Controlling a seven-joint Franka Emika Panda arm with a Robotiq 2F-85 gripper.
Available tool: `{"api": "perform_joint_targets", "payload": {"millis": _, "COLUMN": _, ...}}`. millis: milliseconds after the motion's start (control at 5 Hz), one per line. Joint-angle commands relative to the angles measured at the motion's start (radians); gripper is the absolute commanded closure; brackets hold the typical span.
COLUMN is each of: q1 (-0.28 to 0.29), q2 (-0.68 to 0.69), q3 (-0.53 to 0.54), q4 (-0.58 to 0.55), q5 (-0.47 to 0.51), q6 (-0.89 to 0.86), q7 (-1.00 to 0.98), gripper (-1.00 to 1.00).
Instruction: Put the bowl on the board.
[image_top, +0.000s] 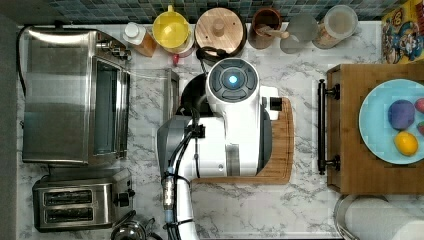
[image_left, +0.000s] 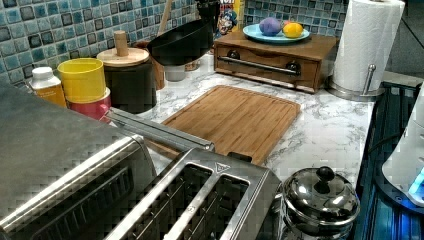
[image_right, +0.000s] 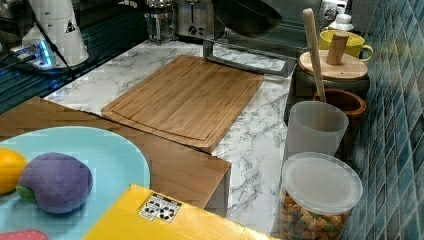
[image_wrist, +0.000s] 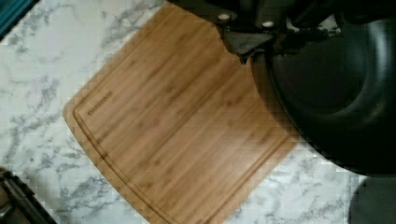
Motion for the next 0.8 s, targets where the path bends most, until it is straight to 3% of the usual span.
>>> {"api": "perform_joint_targets", "payload": {"millis": 200, "q1": -0.077, "q2": -0.123, "q3": -0.086, "q4": -0.288, "q5": 0.059, "q6": 0.310, "q7": 0.156, "gripper": 1.00}}
{"api": "perform_joint_targets", "payload": {"millis": 800, "q1": -0.109, "q2": -0.258, "q3": -0.165, "q4": -0.592, "q5": 0.065, "q6": 0.635, "q7": 0.298, "gripper": 1.00}}
